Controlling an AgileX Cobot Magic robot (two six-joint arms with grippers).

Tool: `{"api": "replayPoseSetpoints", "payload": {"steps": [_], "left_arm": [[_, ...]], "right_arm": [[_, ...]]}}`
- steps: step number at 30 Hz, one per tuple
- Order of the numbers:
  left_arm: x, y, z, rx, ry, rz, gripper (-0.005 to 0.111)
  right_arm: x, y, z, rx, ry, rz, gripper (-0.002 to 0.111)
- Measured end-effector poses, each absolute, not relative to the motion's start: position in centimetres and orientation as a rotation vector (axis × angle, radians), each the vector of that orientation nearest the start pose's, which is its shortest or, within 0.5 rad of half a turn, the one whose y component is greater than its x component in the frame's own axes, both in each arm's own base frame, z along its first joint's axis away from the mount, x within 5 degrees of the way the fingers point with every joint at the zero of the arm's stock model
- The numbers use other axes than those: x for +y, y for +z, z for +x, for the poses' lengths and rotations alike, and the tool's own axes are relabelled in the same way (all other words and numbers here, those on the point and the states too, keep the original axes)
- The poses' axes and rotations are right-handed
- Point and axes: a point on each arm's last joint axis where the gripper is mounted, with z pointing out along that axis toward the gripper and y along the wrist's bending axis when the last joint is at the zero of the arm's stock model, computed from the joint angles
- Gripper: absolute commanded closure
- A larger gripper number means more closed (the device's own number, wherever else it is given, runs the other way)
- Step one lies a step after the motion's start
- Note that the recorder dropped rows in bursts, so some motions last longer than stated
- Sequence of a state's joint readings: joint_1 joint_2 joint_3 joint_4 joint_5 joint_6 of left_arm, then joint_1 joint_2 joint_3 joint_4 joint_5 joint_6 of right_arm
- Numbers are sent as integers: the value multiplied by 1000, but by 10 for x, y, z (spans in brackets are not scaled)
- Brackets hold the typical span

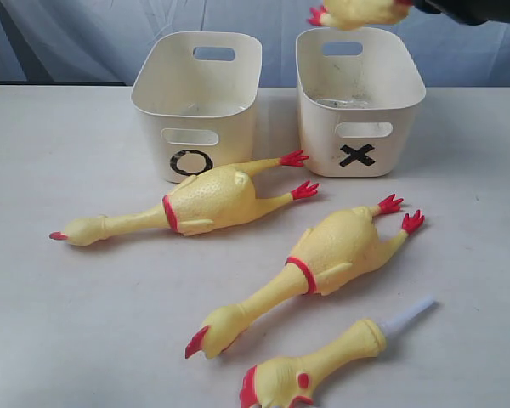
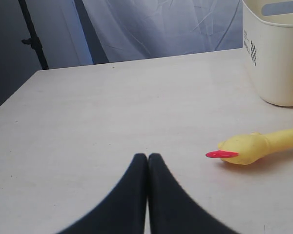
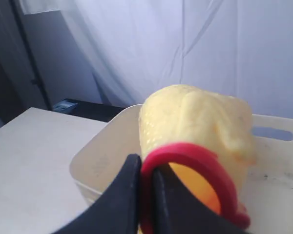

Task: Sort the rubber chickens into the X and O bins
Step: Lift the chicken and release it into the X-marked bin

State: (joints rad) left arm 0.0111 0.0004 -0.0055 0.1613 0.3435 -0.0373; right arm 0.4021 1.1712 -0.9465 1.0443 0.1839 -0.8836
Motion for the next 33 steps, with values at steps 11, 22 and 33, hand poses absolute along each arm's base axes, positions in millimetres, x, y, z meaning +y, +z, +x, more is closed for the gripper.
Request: {"api": "replayPoseSetpoints", "payload": {"steps": [11,22,33], "left_arm": [[6,184,53,1819,138,56,107],[6,184,53,1819,138,56,107],[6,184,53,1819,138,56,107]], "right_arm": [[124,326,299,1852,310,-274,109],[139,281,335,1973,273,-301,109],[140,267,343,2000,250,-280,92]]}}
